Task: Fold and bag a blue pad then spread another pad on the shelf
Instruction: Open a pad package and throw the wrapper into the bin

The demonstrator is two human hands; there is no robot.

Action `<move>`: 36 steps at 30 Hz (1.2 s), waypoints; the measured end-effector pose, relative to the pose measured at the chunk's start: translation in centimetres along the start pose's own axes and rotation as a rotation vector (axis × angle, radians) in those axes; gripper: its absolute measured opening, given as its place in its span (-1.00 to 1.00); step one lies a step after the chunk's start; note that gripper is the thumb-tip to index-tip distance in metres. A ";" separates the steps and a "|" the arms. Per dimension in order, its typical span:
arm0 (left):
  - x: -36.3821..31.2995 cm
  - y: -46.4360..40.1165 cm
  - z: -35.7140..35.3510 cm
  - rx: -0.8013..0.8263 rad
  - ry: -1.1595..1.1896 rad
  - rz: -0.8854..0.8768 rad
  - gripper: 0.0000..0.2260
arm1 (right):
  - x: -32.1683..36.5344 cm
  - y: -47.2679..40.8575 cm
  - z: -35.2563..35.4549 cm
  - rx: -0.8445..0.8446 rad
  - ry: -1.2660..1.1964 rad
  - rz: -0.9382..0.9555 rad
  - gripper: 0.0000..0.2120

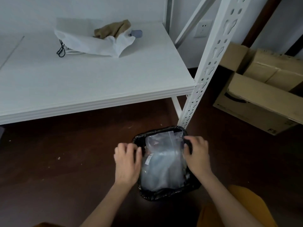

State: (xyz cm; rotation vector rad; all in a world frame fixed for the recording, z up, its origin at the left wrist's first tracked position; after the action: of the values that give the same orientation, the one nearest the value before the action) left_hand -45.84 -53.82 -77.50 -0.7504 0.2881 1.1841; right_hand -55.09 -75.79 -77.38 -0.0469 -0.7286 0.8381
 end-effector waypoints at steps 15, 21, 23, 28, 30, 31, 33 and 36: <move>1.7 7.1 -0.7 0.456 0.590 1.469 -0.79 | -7.1 5.2 -1.9 0.338 -0.586 -1.465 -0.70; 1.4 8.3 -0.3 0.414 0.763 1.562 -0.76 | -7.7 6.7 -2.3 0.223 -0.670 -1.524 -0.66; 1.1 8.2 0.0 0.394 0.782 1.570 -0.75 | -7.4 7.0 -2.4 0.188 -0.697 -1.553 -0.68; 1.0 7.5 0.4 0.356 0.795 1.544 -0.77 | -6.2 7.9 -1.7 0.114 -0.687 -1.615 -0.70; 1.5 7.2 0.5 0.315 0.742 1.497 -0.79 | -4.4 8.1 -0.4 0.112 -0.666 -1.631 -0.74; 1.9 7.2 0.7 0.302 0.701 1.462 -0.79 | -3.5 8.1 0.5 0.106 -0.641 -1.627 -0.79; 2.4 7.4 0.9 0.301 0.627 1.407 -0.75 | -2.6 8.4 1.3 0.062 -0.625 -1.588 -0.82; 2.7 7.6 0.9 0.292 0.612 1.393 -0.75 | -2.5 9.0 1.1 -0.025 -0.614 -1.524 -0.74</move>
State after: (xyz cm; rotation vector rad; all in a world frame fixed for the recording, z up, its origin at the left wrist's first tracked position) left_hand -51.89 -49.89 -81.24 -0.5942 1.6448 2.0894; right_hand -62.76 -71.63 -80.80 0.6963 -1.0634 -0.6625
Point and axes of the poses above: each hand's wrist, its own y-axis away from the middle knuckle, its own z-axis out of the back of the hand, x = y × z, the point moved 2 cm from there along -y, towards the middle knuckle, and after that the axes turned 14 degrees about -x, right-handed, at the moved point
